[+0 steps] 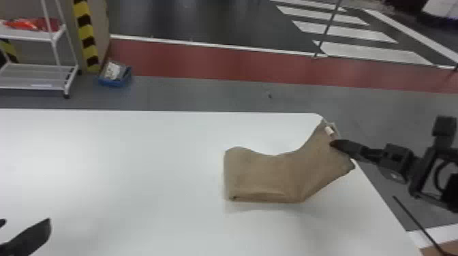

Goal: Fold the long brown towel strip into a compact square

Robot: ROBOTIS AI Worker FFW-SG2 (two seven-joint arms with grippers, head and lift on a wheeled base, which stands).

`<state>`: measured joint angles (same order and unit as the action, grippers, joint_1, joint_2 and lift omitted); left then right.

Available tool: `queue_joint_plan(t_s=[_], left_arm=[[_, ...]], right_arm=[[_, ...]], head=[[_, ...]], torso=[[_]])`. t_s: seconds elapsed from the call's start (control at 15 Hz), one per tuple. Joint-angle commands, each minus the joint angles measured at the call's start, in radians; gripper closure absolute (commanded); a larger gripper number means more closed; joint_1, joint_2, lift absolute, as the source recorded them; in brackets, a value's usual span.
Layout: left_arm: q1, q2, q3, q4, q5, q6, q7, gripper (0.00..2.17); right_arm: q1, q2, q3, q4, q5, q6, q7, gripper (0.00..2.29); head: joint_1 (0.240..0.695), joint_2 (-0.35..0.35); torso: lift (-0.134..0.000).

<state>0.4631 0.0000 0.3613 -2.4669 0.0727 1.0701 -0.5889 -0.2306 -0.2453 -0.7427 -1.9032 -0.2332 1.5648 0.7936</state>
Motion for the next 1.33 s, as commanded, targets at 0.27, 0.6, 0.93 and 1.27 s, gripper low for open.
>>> queue_joint_plan(t_s=[0.27,0.6,0.93,1.27], left_arm=[[0.011,-0.003,0.021,0.003,0.002,-0.003,-0.006,0.17],[0.011,-0.003,0.031,0.016,0.007,-0.015,-0.009,0.17],[0.006,-0.003,0.031,0.022,0.007,-0.018,-0.006,0.18],[0.003,-0.003,0.034,0.031,0.007,-0.025,-0.006,0.18]], right_arm=[[0.025,0.179,0.212,-0.116,0.038,-0.007,-0.008,1.42],[0.07,0.241,0.345,-0.096,0.133,-0.188,-0.034,1.42],[0.097,0.246,0.454,-0.065,0.221,-0.237,-0.037,1.42],[0.1,0.246,0.47,-0.066,0.27,-0.234,-0.039,1.41]], head=[[0.695,-0.071],[0.695,0.035],[0.695,0.074],[0.695,0.101]], torso=[[-0.125],[-0.125],[-0.125],[-0.125]])
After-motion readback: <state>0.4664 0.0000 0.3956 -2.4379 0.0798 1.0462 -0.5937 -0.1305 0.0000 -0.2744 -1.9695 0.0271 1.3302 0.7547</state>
